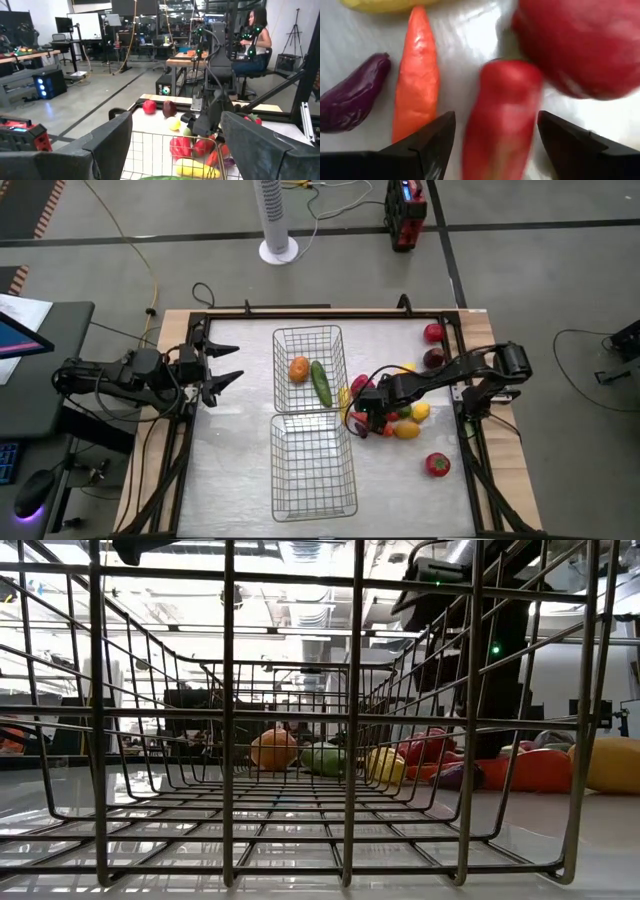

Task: Sort produce into baskets
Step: Put the red chili into the top wire basket

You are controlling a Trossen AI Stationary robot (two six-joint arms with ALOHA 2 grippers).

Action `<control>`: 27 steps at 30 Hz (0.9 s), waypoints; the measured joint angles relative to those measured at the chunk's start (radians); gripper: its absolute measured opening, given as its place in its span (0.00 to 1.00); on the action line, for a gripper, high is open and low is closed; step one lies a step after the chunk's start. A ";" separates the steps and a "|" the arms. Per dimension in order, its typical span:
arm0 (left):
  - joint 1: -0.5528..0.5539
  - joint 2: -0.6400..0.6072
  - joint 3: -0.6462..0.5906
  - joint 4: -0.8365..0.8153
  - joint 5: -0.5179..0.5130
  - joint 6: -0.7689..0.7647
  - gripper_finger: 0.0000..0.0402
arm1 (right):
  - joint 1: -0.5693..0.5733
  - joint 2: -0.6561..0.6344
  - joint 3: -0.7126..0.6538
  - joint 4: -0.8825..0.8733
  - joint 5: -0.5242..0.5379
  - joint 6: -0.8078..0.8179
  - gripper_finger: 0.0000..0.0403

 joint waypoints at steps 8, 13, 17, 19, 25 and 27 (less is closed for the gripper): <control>0.000 0.000 0.000 0.000 0.000 0.000 0.73 | -0.002 0.014 0.000 -0.014 -0.012 -0.007 0.64; 0.000 0.000 0.000 -0.001 0.000 0.000 0.73 | -0.003 -0.035 0.023 -0.074 -0.008 -0.021 0.52; 0.000 0.000 0.000 -0.001 0.000 0.000 0.73 | -0.003 -0.105 0.081 -0.148 0.060 -0.029 0.49; 0.000 0.000 0.000 -0.001 0.000 0.000 0.73 | -0.003 -0.143 0.122 -0.190 0.127 -0.030 0.51; 0.000 0.000 0.000 0.010 -0.001 0.000 0.73 | -0.003 -0.229 0.226 -0.069 0.379 -0.074 0.56; 0.000 0.000 0.000 0.013 -0.001 0.000 0.73 | -0.006 -0.241 0.232 0.068 0.394 -0.160 0.56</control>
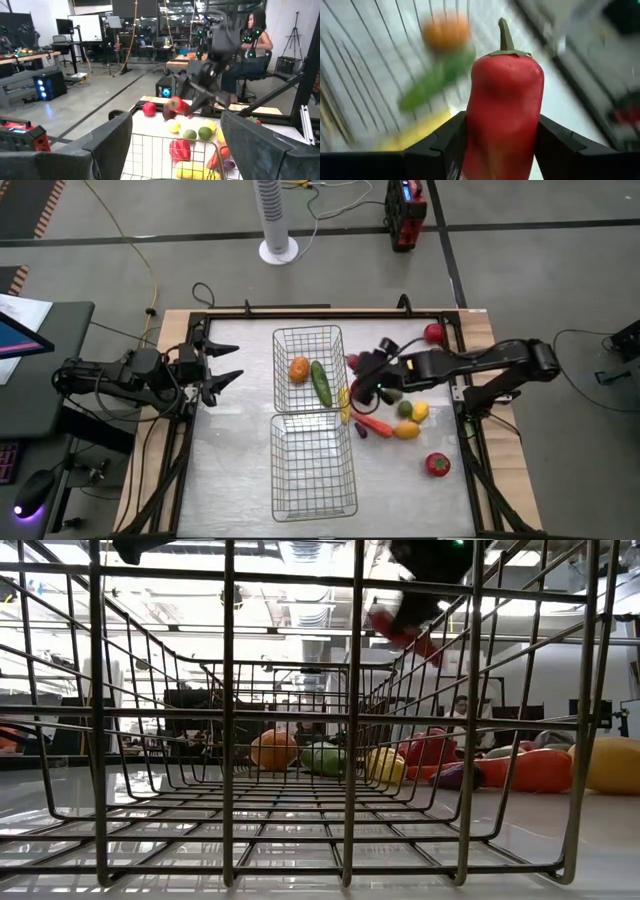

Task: Sort produce into baskets
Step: Put the red chili into the top wire basket

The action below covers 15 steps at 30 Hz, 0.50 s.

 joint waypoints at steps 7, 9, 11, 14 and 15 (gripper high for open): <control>0.000 0.000 0.000 0.000 0.000 0.000 0.73 | -0.037 0.033 0.002 0.456 -0.131 -0.224 0.57; 0.000 0.000 0.000 -0.001 0.000 0.000 0.73 | -0.051 0.060 0.001 0.511 -0.190 -0.246 0.59; 0.000 0.000 0.000 -0.009 0.000 0.001 0.73 | -0.065 0.077 0.000 0.508 -0.236 -0.251 0.62; 0.000 0.000 0.000 -0.013 0.000 0.008 0.73 | -0.087 0.089 0.000 0.472 -0.290 -0.226 0.67; 0.000 0.000 0.000 -0.013 0.000 0.008 0.73 | -0.095 0.090 0.000 0.451 -0.302 -0.213 0.69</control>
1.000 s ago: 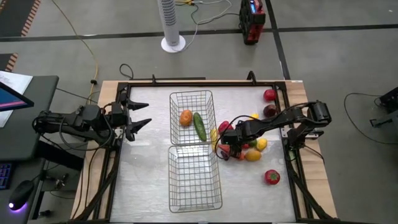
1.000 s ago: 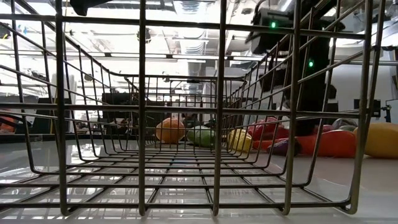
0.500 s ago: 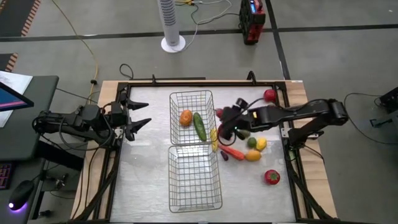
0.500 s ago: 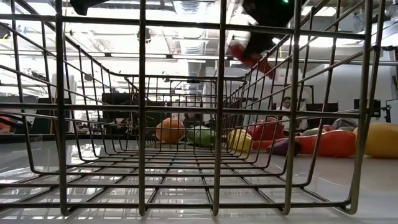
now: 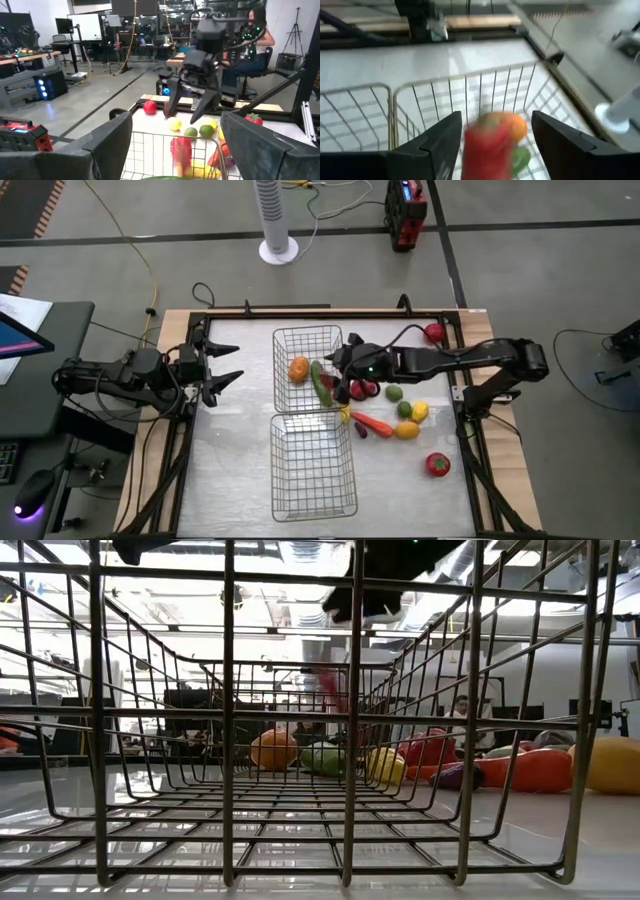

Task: Sort produce into baskets
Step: Put the red chili into the top wire basket, then put the carrot into the top wire basket

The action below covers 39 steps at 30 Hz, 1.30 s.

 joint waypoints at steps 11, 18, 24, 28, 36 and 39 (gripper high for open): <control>0.000 0.000 0.000 -0.001 0.000 0.003 0.73 | 0.072 -0.062 -0.008 -0.477 0.002 0.246 0.74; 0.000 0.000 0.000 -0.001 0.000 0.002 0.73 | 0.232 -0.063 -0.168 -0.482 0.036 0.469 0.73; 0.000 0.000 0.000 -0.001 0.000 -0.010 0.73 | 0.319 -0.063 -0.301 -0.351 0.063 0.613 0.73; 0.000 0.000 0.000 -0.001 -0.008 -0.010 0.73 | 0.358 -0.063 -0.368 -0.291 0.079 0.674 0.73; 0.000 0.000 0.000 -0.001 -0.024 -0.003 0.73 | 0.390 -0.062 -0.483 -0.179 0.105 0.760 0.73; 0.000 0.000 0.000 -0.002 -0.024 -0.003 0.73 | 0.390 -0.059 -0.501 -0.172 0.102 0.765 0.73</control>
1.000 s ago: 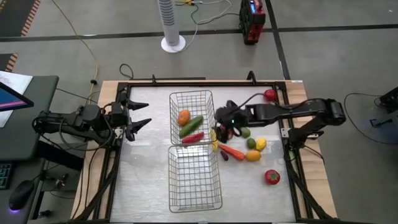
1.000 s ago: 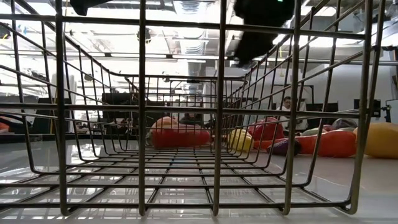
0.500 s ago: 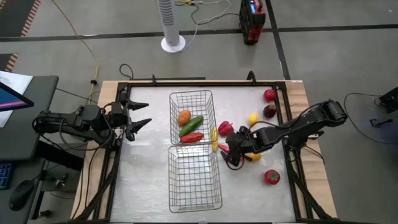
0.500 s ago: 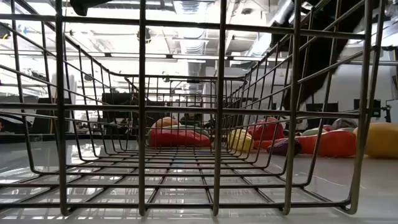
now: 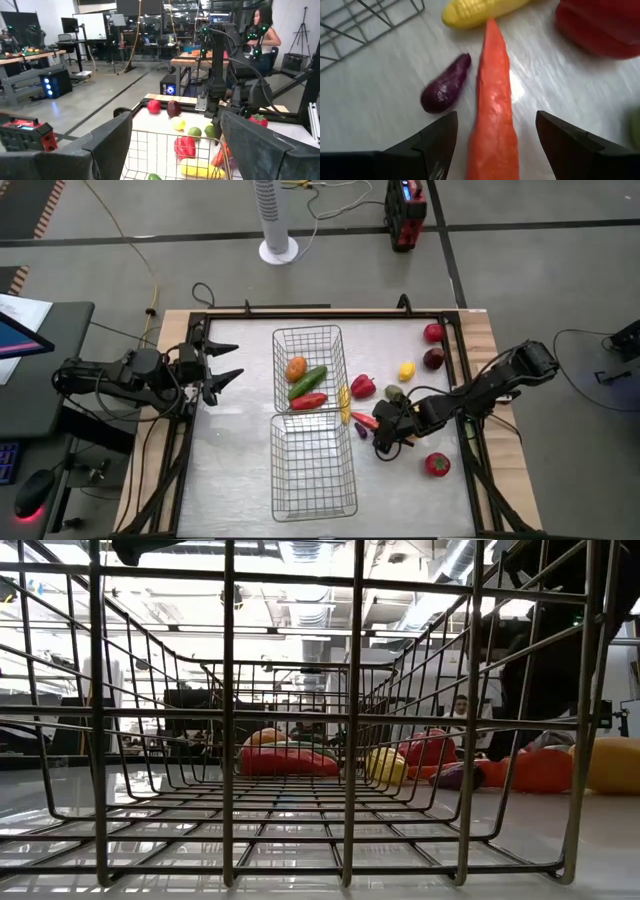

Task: Sort produce into baskets
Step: Put the carrot into the top wire basket

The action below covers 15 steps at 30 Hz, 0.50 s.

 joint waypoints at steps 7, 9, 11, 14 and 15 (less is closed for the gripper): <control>0.000 0.000 0.000 0.000 0.000 0.000 0.73 | -0.003 0.040 -0.023 0.014 -0.079 -0.038 0.68; 0.000 0.000 0.000 0.000 0.000 0.000 0.73 | -0.006 0.045 -0.023 0.009 -0.086 -0.051 0.64; 0.000 0.000 0.000 0.000 0.000 0.000 0.73 | -0.019 0.043 -0.023 0.005 -0.094 -0.054 0.57; 0.000 0.000 0.000 0.000 0.000 0.000 0.73 | -0.044 0.027 -0.020 -0.004 -0.108 -0.076 0.45; 0.000 0.000 0.000 0.000 0.000 0.000 0.73 | -0.052 0.022 -0.009 -0.017 -0.108 -0.088 0.42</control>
